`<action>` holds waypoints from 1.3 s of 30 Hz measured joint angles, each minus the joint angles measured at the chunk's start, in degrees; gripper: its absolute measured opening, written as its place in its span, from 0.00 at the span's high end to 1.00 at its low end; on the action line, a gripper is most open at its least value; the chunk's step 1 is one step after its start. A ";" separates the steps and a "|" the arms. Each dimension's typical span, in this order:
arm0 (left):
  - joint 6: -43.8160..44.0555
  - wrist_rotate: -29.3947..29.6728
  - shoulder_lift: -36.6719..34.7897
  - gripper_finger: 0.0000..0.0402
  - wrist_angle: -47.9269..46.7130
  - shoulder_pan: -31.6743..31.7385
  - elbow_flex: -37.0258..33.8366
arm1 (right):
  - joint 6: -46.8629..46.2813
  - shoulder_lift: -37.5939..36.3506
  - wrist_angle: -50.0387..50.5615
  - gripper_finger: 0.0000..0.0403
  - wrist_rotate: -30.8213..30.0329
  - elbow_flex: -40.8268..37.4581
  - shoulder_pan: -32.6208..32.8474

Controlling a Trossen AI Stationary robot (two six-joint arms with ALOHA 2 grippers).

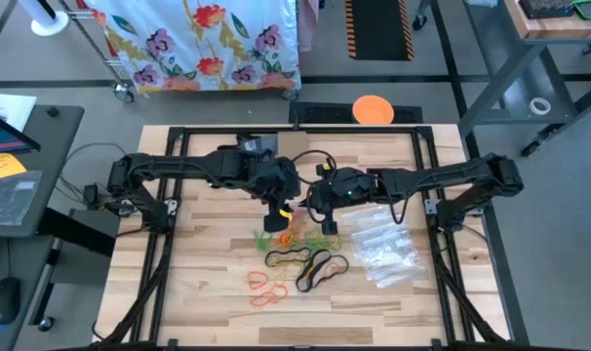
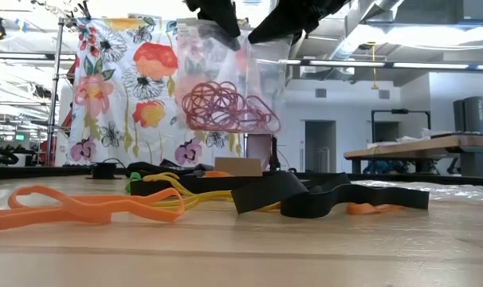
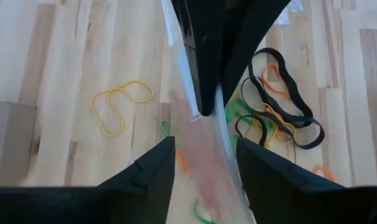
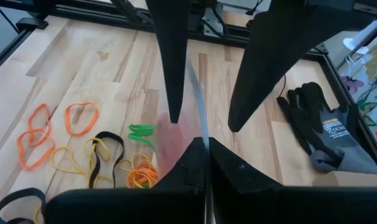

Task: Sort rubber bands
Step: Close the transparent zip bag

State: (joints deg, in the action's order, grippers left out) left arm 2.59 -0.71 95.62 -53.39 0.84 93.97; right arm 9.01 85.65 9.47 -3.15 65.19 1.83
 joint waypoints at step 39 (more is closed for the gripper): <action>18.90 2.56 -24.72 1.00 -22.89 -9.75 -12.54 | -7.60 -20.38 15.12 0.75 -4.71 -8.00 -0.91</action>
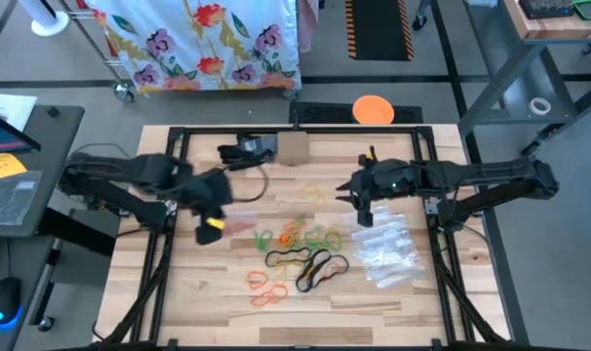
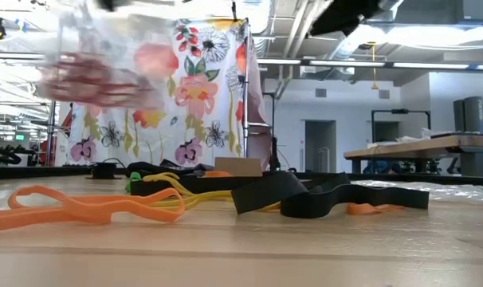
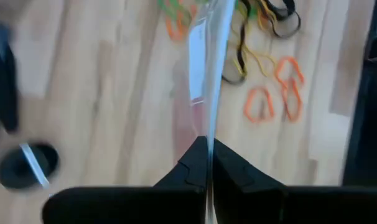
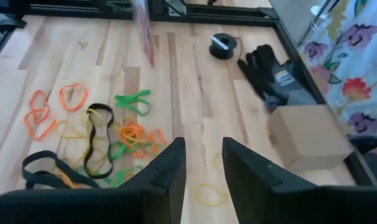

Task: Sort rubber bands
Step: Close the transparent zip bag

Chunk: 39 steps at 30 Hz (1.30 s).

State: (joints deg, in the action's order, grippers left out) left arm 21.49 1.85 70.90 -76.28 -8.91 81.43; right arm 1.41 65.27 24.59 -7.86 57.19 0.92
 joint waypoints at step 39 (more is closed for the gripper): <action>-8.47 9.70 -17.29 1.00 17.34 10.51 -38.96 | -1.07 1.60 -15.60 0.75 -0.15 -13.77 4.03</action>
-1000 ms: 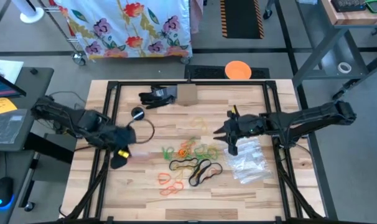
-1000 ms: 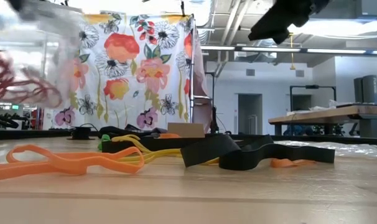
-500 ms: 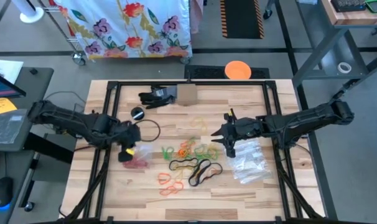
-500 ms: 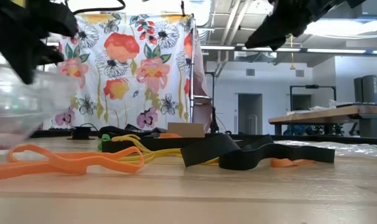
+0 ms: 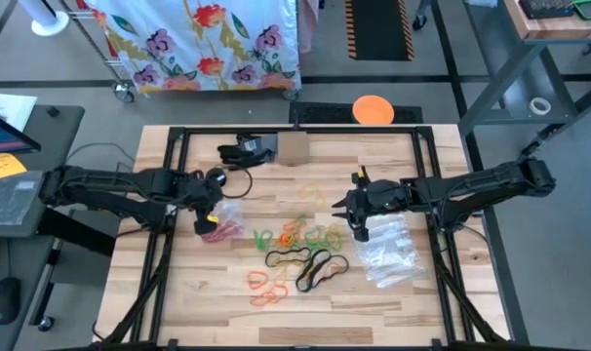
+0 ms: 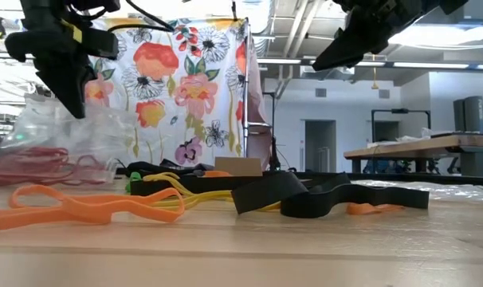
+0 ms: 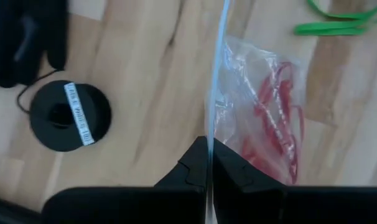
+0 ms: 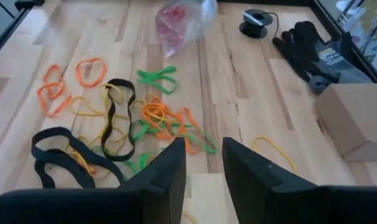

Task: Sort rubber bands
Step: Close the transparent zip bag, then open the transparent zip bag

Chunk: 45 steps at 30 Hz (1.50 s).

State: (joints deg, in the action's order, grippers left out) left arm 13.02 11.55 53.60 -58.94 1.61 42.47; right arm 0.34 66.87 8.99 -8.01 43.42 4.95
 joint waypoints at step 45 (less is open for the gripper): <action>8.15 -0.80 7.40 0.74 44.99 -9.33 -4.20 | -33.64 0.08 25.32 0.75 -3.40 -0.02 6.50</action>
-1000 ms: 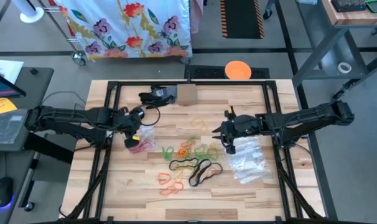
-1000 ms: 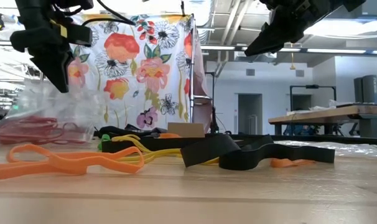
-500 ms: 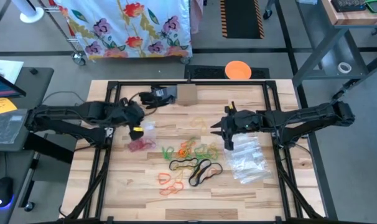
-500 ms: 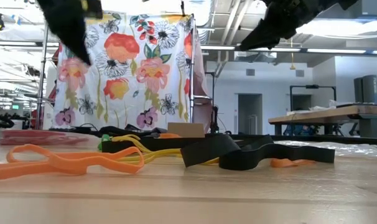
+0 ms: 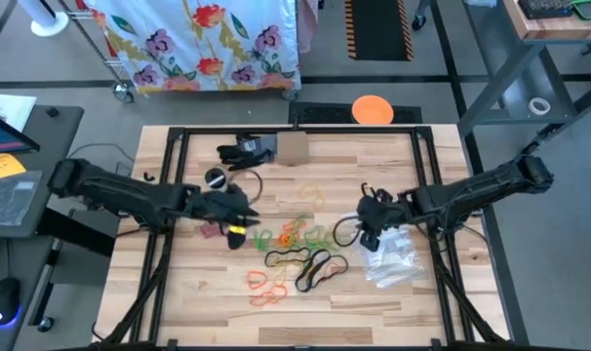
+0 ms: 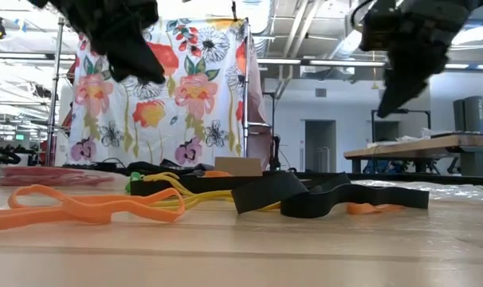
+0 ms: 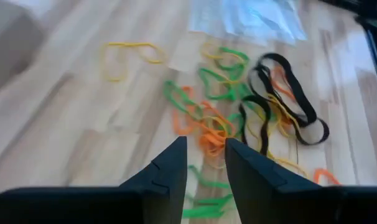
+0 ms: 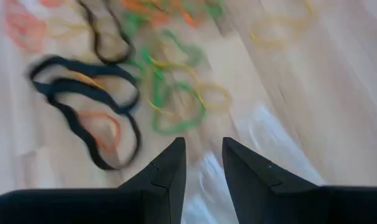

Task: Sort rubber bands
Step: Open the transparent zip bag

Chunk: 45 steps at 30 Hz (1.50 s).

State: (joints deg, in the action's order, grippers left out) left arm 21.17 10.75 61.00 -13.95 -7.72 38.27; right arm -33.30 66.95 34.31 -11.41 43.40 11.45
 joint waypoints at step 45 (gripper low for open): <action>-20.27 -7.49 18.70 0.74 31.94 9.96 -4.25 | 31.15 22.46 1.63 0.98 12.65 4.36 -19.60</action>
State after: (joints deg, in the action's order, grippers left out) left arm 0.90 3.27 79.70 17.98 2.23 34.02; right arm -2.15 89.41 35.94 1.24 47.76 -8.14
